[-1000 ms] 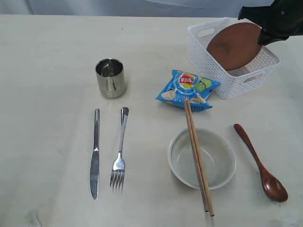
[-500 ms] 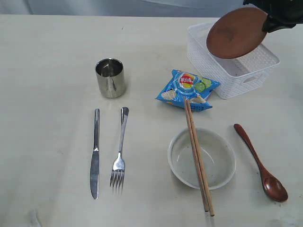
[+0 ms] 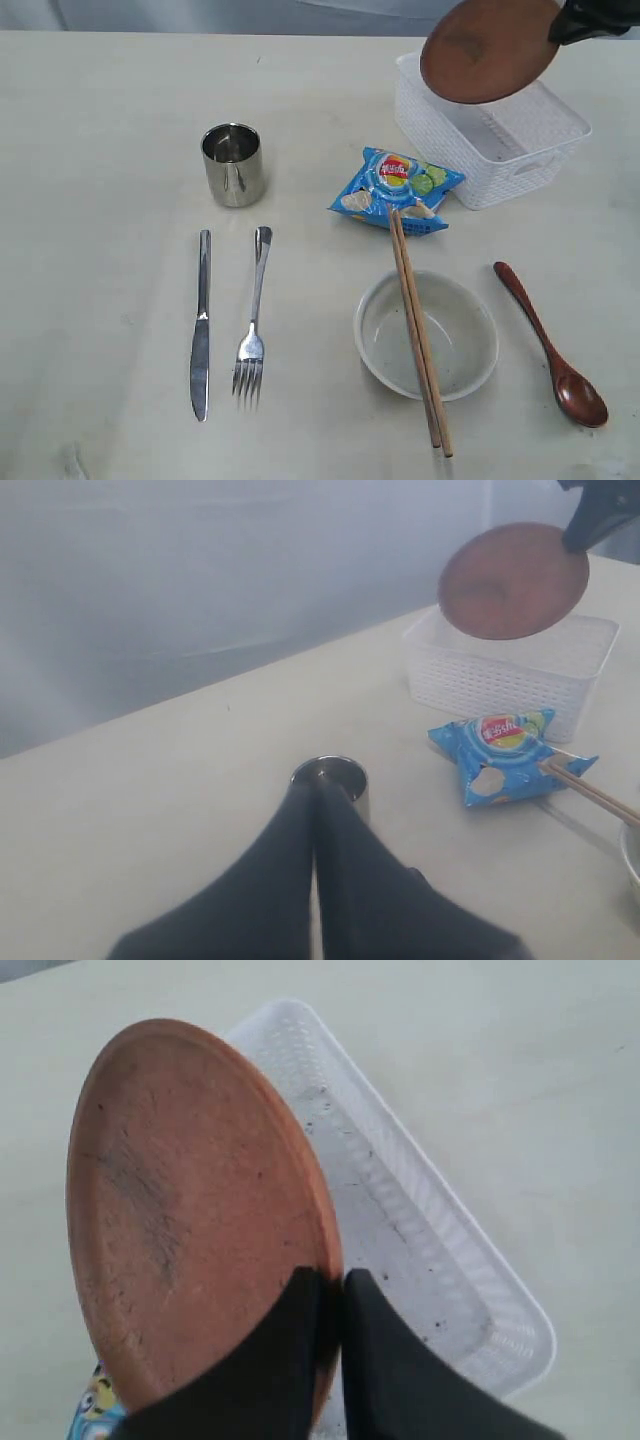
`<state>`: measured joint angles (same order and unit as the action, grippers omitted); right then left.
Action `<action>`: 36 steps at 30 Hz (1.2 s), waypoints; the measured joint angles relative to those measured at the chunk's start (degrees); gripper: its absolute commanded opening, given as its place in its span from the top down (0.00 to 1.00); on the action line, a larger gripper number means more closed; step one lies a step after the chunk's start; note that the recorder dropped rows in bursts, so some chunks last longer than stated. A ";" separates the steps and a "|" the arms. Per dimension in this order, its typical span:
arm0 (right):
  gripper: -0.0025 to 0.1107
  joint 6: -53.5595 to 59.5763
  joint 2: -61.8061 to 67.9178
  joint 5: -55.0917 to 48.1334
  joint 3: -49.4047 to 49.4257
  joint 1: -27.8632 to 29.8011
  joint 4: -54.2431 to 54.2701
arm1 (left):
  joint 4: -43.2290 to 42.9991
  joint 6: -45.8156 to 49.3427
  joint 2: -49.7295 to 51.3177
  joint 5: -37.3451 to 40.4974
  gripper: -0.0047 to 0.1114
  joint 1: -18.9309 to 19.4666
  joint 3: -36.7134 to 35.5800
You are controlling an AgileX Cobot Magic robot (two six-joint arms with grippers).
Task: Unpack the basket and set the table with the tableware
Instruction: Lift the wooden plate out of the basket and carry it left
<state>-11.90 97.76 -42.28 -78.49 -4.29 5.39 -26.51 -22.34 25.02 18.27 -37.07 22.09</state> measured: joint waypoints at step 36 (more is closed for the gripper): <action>0.98 14.44 8.54 -2.55 0.69 -16.39 17.34 | 0.00 0.00 0.00 -1.30 0.96 0.00 0.00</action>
<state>2.54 106.30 -44.83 -77.80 -20.69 22.73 -26.51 -22.34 25.02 16.97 -37.07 22.09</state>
